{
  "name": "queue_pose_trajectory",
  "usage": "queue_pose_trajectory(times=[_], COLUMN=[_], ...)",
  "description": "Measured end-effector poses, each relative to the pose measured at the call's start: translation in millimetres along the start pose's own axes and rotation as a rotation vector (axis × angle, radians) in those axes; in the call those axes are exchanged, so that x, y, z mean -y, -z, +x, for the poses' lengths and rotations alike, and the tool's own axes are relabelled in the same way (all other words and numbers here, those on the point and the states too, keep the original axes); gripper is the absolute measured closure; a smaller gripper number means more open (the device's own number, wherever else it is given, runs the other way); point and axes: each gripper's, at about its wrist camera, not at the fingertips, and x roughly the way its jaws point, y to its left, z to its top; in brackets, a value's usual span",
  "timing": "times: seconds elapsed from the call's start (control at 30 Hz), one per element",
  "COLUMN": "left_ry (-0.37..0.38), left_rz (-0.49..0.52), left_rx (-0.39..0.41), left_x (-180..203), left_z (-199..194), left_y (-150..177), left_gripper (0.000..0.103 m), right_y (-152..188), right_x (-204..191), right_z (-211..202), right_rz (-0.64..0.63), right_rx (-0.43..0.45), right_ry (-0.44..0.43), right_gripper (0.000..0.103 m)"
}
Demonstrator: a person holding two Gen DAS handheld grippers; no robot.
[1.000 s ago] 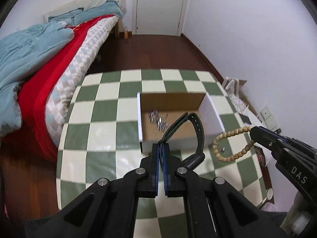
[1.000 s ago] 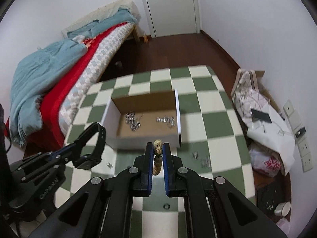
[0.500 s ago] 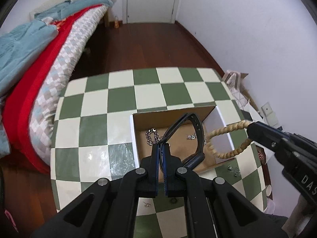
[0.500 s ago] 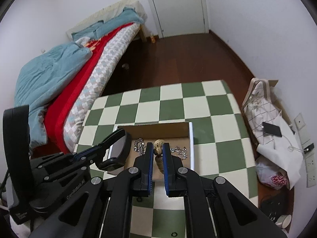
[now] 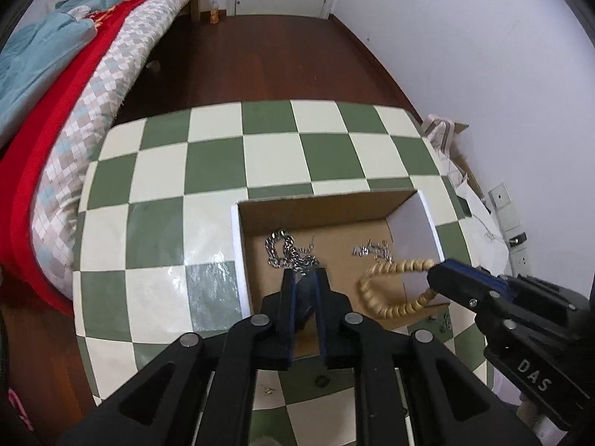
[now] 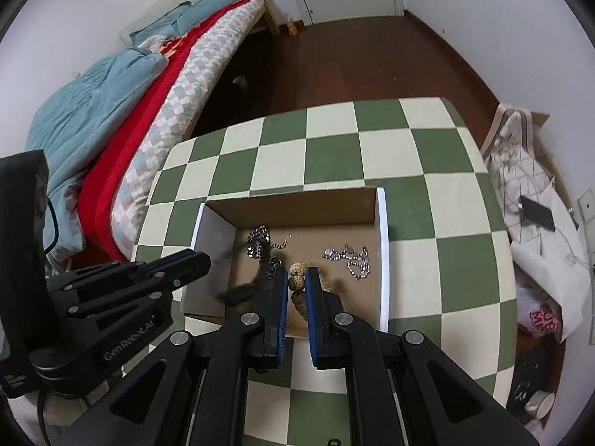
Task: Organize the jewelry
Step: 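Carry the watch band and bead bracelet into the box and open both tools, then withdraw both tools from the box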
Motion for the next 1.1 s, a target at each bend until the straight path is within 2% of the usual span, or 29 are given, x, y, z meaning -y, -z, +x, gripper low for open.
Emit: queue_pose_trajectory(times=[0.03, 0.07, 0.1, 0.13, 0.17, 0.2, 0.23, 0.27, 0.33, 0.4, 0.43, 0.47, 0.63, 0.9, 1.1], left_ry=[-0.008, -0.015, -0.025, -0.037, -0.047, -0.06, -0.081, -0.106, -0.148, -0.186, -0.21, -0.227, -0.287, -0.295, -0.297], left_rz=[-0.002, -0.008, -0.016, -0.028, -0.038, -0.046, -0.051, -0.056, -0.061, -0.062, -0.063, -0.065, -0.06, -0.053, -0.064], left_rx=[0.01, 0.026, 0.038, 0.059, 0.079, 0.091, 0.095, 0.098, 0.116, 0.138, 0.147, 0.153, 0.173, 0.191, 0.247], left_x=[-0.2, -1.2, -2.6, -4.9, -7.1, -9.7, -12.1, -14.6, -18.4, -20.7, -21.3, -21.7, -19.9, -13.3, -9.7], left_z=[-2.4, -7.0, -10.2, -14.6, -18.9, -22.3, -24.4, -25.9, -28.6, -31.8, -32.8, -33.3, -35.5, -47.1, -73.1], left_y=[-1.9, -2.9, -3.9, -4.7, -4.6, -4.6, -4.5, -3.9, -0.7, 5.3, 9.2, 13.0, 30.5, 48.2, 59.2], left_gripper=[0.08, 0.06, 0.045, 0.022, 0.015, 0.015, 0.013, 0.007, 0.0, 0.0, 0.0, 0.0, 0.0, 0.0, 0.0], right_y=[-0.4, -0.8, -0.6, -0.4, -0.5, -0.2, 0.8, 1.3, 3.7, 7.2, 8.7, 10.9, 21.9, 34.0, 42.5], right_x=[1.3, 2.0, 4.2, 6.0, 7.3, 8.5, 10.1, 11.3, 12.3, 11.2, 10.8, 10.3, 7.3, -1.7, -11.9], right_z=[-0.5, -1.6, -2.9, -4.5, -6.0, -7.8, -9.5, -10.6, -12.2, -12.3, -11.6, -10.8, -5.9, -17.0, -41.4], right_rz=[-0.002, -0.002, 0.004, 0.005, 0.003, 0.003, 0.003, 0.002, -0.009, -0.033, -0.04, -0.046, -0.067, -0.079, -0.09], right_rx=[-0.003, -0.005, -0.005, -0.005, -0.004, -0.002, -0.001, -0.001, 0.001, 0.003, 0.002, 0.0, -0.005, 0.023, 0.082], right_ry=[0.017, 0.029, 0.04, 0.06, 0.078, 0.094, 0.11, 0.121, 0.162, 0.234, 0.252, 0.274, 0.318, 0.326, 0.331], right_gripper=[0.093, 0.092, 0.091, 0.084, 0.07, 0.061, 0.043, 0.034, 0.033, 0.02, 0.008, 0.003, 0.0, 0.0, 0.0])
